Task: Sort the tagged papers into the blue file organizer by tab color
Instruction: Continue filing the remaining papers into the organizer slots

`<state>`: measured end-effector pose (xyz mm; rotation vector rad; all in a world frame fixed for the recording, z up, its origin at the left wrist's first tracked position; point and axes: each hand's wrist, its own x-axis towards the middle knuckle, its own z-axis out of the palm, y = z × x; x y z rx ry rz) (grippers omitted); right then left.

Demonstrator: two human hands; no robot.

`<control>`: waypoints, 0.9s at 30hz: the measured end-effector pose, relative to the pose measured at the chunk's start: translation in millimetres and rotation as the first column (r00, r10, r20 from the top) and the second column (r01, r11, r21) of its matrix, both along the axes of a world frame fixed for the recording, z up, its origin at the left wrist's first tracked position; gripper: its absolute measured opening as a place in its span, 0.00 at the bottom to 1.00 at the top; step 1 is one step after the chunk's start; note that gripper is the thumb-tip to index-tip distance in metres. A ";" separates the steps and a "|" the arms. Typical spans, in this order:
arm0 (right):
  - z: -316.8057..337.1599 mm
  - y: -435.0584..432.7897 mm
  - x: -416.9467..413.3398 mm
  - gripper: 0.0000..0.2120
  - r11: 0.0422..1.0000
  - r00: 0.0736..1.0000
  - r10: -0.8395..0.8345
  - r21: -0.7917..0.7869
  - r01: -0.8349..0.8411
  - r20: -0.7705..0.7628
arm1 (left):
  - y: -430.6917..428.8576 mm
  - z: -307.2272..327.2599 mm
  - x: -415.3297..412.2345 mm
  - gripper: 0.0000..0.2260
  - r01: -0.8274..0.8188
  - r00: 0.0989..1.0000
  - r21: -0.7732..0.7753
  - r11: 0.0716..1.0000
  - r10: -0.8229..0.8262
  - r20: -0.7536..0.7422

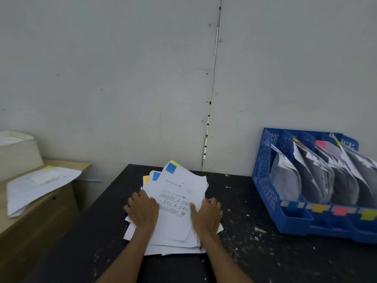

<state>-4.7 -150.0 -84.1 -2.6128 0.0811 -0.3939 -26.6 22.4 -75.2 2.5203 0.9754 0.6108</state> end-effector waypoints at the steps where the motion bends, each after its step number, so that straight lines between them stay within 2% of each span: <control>1: -0.2 -0.8 0.0 0.20 1.000 1.000 0.003 0.005 -0.003 -0.002 | 0.8 -1.0 0.3 0.13 0.009 1.000 -0.008 1.000 -0.009 0.026; 3: 0.1 -1.8 -0.1 0.19 0.999 1.000 0.014 0.030 -0.014 -0.008 | 3.0 -2.8 0.4 0.13 0.015 0.999 -0.021 1.000 -0.014 0.041; 8: -1.1 -4.7 0.9 0.11 0.986 1.000 0.025 0.166 -0.027 0.013 | 3.0 -5.0 1.5 0.15 0.033 0.997 0.036 0.999 -0.030 -0.075; 13: 0.5 -4.0 5.9 0.11 0.972 0.997 -0.077 0.223 0.076 -0.004 | 2.4 -8.6 3.0 0.16 0.049 0.997 0.033 0.998 -0.047 -0.063; 16: 4.7 -0.9 12.9 0.07 0.955 0.988 -0.144 0.256 0.153 -0.054 | 3.3 -9.7 3.8 0.16 0.050 0.997 0.028 0.998 -0.048 -0.059; 19: 6.0 0.4 15.8 0.06 0.950 0.987 -0.152 0.267 0.162 -0.059 | 4.1 -10.4 5.3 0.16 0.043 0.996 0.031 0.999 -0.041 -0.078; 21: 3.0 2.5 14.7 0.06 0.953 0.991 -0.134 0.274 0.128 0.001 | 3.1 -9.3 4.2 0.16 0.047 0.996 0.017 0.999 -0.045 -0.078; 23: -0.2 6.3 12.2 0.05 0.934 0.985 -0.108 0.354 0.054 0.136 | 4.2 -8.2 4.8 0.16 0.038 0.996 0.009 0.999 -0.037 -0.076; 25: 1.0 9.4 9.3 0.05 0.870 0.955 -0.080 0.488 -0.072 0.285 | 4.4 -8.6 8.4 0.17 0.043 0.996 0.062 0.997 -0.038 -0.079; 27: 11.6 7.8 2.6 0.06 0.768 0.923 -0.082 0.614 -0.182 0.376 | -0.7 -8.1 16.5 0.15 0.104 0.994 0.158 0.982 -0.106 0.004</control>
